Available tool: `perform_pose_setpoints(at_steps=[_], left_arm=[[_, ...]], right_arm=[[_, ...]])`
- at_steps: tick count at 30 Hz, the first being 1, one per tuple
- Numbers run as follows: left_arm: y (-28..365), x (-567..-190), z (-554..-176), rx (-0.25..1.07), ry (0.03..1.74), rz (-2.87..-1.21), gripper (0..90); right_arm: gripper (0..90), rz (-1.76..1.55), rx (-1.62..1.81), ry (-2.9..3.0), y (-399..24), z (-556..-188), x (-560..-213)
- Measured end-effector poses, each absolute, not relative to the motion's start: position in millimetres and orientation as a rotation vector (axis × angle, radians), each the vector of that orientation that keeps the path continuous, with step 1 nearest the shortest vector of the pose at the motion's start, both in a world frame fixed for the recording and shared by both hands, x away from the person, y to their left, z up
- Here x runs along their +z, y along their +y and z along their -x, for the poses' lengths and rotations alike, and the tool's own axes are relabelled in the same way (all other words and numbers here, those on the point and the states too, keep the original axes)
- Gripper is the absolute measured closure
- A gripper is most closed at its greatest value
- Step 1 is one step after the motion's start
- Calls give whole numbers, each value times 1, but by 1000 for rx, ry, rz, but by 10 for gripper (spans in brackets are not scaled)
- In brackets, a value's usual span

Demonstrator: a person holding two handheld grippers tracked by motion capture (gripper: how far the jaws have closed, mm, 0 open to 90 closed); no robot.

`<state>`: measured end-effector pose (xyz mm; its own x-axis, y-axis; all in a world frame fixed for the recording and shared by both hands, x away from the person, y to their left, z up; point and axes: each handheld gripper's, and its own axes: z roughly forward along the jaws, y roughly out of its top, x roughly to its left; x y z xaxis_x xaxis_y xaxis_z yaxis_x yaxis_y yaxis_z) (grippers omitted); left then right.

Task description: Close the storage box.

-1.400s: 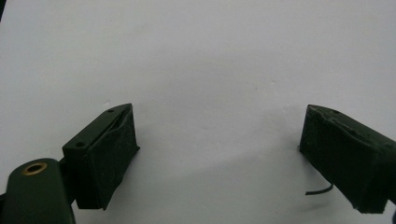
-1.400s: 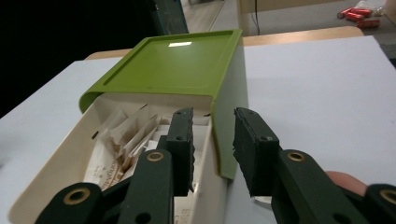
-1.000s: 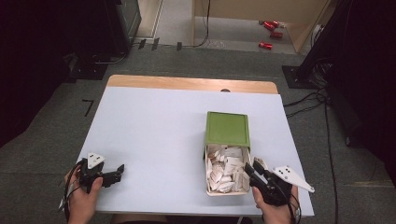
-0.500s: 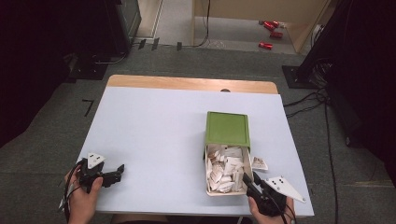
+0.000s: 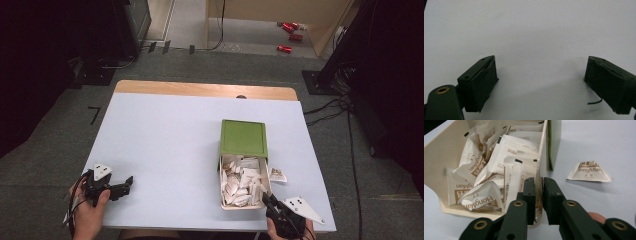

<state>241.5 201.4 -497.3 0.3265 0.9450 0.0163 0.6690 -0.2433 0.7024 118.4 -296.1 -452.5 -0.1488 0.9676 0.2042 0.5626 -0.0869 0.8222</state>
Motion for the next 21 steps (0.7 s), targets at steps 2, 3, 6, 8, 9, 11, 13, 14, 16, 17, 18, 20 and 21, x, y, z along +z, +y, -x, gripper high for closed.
perform_pose_setpoints(at_steps=[2,3,6,8,9,11,13,14,16,17,18,20,21], left_arm=[[201,-497,-242,600,1415,-2000,112],[201,-497,-242,600,1415,-2000,112],[201,-497,-242,600,1415,-2000,112],[201,-497,-242,600,1415,-2000,112],[201,-497,-242,600,1415,-2000,112],[201,-497,-242,600,1415,-2000,112],[201,-497,-242,600,1415,-2001,112],[201,-497,-242,600,1415,-2000,112],[201,-497,-242,600,1415,-2001,112],[201,-497,-242,600,1415,-2001,112],[201,-497,-242,600,1415,-2001,112],[201,-497,-242,600,1415,-2001,112],[201,-497,-242,600,1416,-2001,112]], right_arm=[[854,-1654,1139,1721,-296,-118,-453],[860,-1652,1140,1719,-297,-117,-452],[873,-1645,1117,1716,-295,-117,-452],[877,-1649,1104,1714,-294,-117,-451],[878,-1653,1101,1714,-293,-118,-450],[881,-1667,1090,1718,-293,-118,-448],[881,-1670,1081,1722,-292,-120,-447],[882,-1678,1078,1721,-291,-120,-446],[882,-1684,1078,1724,-291,-121,-444],[883,-1683,1076,1725,-290,-122,-443],[883,-1686,1074,1723,-290,-123,-443],[885,-1692,1068,1725,-290,-125,-440],[885,-1694,1061,1725,-289,-126,-440]])
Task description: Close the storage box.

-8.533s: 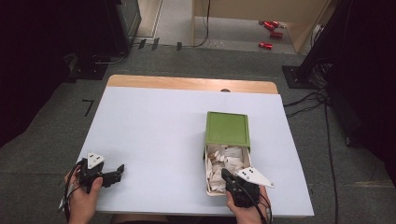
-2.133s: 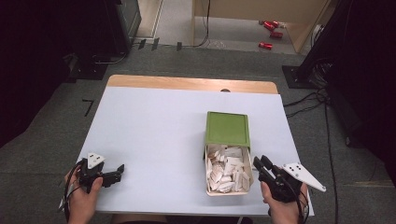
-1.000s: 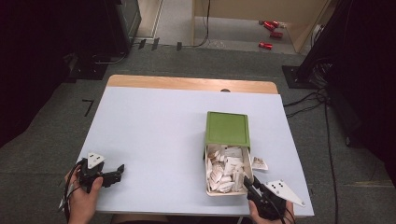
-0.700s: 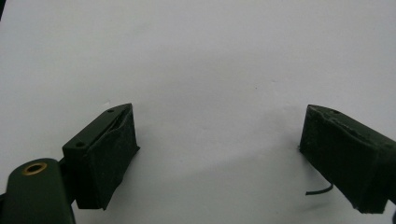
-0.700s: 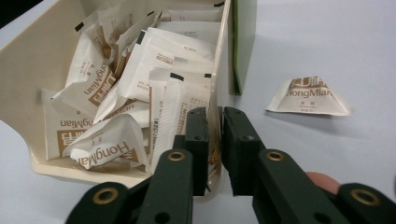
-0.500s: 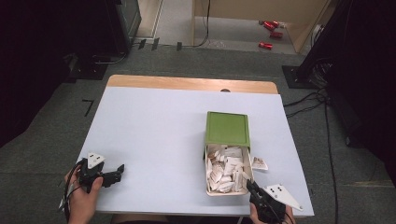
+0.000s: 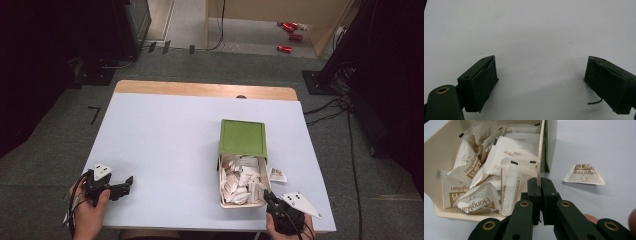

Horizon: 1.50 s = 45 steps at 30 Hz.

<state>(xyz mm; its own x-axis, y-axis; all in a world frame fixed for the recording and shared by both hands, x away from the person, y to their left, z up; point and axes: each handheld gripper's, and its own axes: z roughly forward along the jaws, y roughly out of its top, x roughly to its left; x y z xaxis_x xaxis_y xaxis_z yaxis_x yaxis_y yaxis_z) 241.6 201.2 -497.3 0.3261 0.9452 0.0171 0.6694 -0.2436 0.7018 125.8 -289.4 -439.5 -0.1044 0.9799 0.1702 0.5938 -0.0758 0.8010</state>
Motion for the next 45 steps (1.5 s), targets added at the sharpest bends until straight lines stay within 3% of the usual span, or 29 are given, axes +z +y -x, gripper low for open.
perform_pose_setpoints(at_steps=[34,41,45], left_arm=[[201,-497,-242,600,1415,-2001,112],[201,-497,-242,601,1414,-2000,112],[201,-497,-241,601,1414,-2000,112]], right_arm=[[852,-1686,1106,1705,-290,-170,-444],[616,-1634,1157,1765,-288,-159,-448],[526,-1628,1167,1790,-286,-153,-453]])
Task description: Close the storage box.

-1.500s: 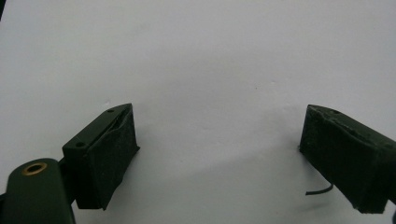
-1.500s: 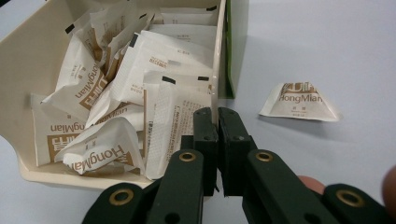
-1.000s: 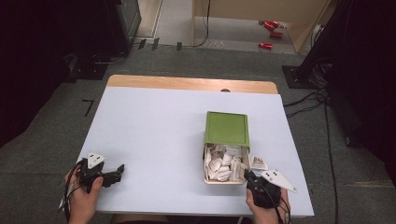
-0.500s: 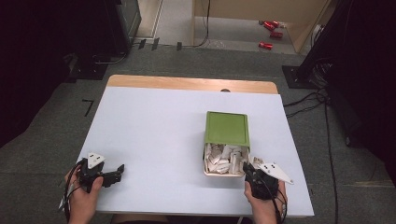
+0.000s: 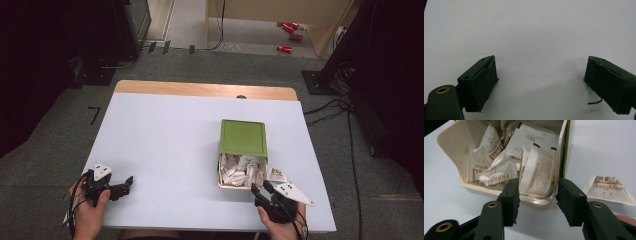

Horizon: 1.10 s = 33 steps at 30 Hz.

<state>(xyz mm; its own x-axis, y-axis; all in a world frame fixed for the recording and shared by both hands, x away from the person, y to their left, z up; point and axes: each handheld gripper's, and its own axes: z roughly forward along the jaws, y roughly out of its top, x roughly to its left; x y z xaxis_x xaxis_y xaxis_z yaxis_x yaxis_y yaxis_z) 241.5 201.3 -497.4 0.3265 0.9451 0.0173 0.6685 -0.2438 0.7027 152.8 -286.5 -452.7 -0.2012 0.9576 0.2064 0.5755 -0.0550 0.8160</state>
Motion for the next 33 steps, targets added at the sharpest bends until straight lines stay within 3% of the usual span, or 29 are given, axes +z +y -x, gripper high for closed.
perform_pose_setpoints(at_steps=[11,33], left_arm=[[201,-497,-242,601,1414,-2000,112],[201,-497,-242,601,1414,-2000,112]], right_arm=[[467,-1604,1100,1853,-279,-148,-467],[519,-1616,1075,1753,-274,-165,-468]])
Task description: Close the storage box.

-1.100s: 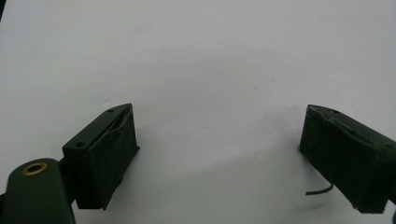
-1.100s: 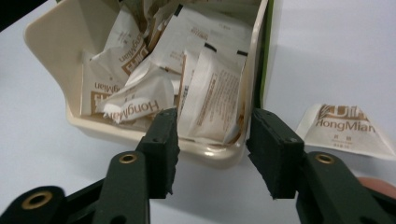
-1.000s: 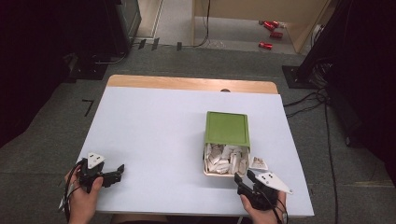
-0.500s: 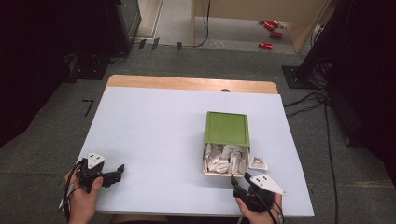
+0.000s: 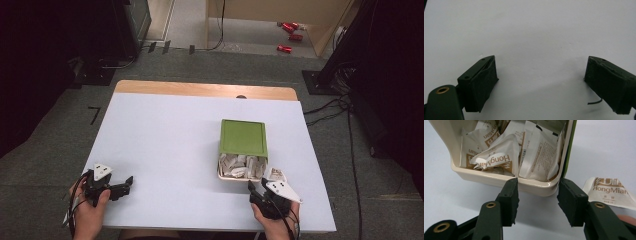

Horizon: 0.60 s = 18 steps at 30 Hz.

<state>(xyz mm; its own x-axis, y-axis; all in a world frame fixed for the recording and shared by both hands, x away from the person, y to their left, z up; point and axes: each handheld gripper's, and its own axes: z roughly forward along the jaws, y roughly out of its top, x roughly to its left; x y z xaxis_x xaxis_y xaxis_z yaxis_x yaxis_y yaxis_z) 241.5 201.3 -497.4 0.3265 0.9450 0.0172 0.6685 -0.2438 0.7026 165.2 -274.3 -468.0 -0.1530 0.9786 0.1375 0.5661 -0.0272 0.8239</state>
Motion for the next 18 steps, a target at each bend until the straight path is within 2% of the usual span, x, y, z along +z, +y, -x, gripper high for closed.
perform_pose_setpoints(at_steps=[18], left_arm=[[201,-497,-242,601,1415,-2000,112]], right_arm=[[485,-1679,1001,1670,-261,-174,-466]])
